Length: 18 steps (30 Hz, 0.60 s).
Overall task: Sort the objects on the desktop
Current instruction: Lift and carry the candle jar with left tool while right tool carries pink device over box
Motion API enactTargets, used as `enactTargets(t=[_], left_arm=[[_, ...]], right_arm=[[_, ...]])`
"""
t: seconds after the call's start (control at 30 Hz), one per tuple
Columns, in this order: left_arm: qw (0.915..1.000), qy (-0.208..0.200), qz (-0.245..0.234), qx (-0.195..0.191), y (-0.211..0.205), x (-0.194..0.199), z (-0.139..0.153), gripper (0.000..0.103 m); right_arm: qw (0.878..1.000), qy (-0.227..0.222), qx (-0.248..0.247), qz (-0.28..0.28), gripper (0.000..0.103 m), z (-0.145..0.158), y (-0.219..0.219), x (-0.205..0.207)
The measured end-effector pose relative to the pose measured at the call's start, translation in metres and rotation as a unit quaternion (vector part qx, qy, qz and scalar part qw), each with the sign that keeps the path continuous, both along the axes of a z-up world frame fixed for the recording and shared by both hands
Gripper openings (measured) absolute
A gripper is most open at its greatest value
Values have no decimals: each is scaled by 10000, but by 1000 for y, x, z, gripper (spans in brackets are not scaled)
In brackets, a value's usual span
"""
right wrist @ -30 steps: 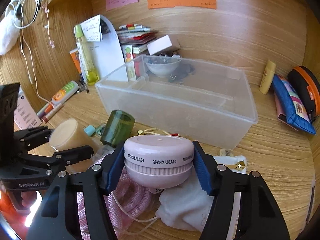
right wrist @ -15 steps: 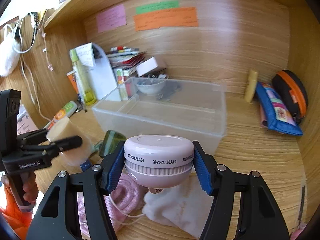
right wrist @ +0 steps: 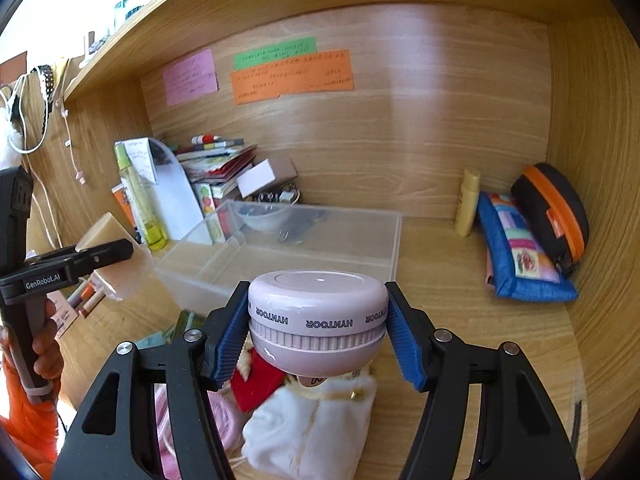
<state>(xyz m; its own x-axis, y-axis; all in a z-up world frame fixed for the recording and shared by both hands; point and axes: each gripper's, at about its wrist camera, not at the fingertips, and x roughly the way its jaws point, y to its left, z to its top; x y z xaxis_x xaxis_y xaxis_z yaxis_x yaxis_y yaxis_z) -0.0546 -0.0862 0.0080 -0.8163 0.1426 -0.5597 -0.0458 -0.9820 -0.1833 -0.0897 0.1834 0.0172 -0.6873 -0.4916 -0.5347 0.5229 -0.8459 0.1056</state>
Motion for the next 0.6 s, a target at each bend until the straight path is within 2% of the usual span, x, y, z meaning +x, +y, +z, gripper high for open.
enactTargets(t=[0.3, 0.6], left_arm=[[9999, -26, -124, 36, -4, -40, 13, 57], [9995, -141, -276, 62, 4, -85, 16, 57]], right_arm=[[9998, 175, 52, 63, 60, 18, -14, -30], [9997, 104, 107, 213, 60, 21, -39, -69]])
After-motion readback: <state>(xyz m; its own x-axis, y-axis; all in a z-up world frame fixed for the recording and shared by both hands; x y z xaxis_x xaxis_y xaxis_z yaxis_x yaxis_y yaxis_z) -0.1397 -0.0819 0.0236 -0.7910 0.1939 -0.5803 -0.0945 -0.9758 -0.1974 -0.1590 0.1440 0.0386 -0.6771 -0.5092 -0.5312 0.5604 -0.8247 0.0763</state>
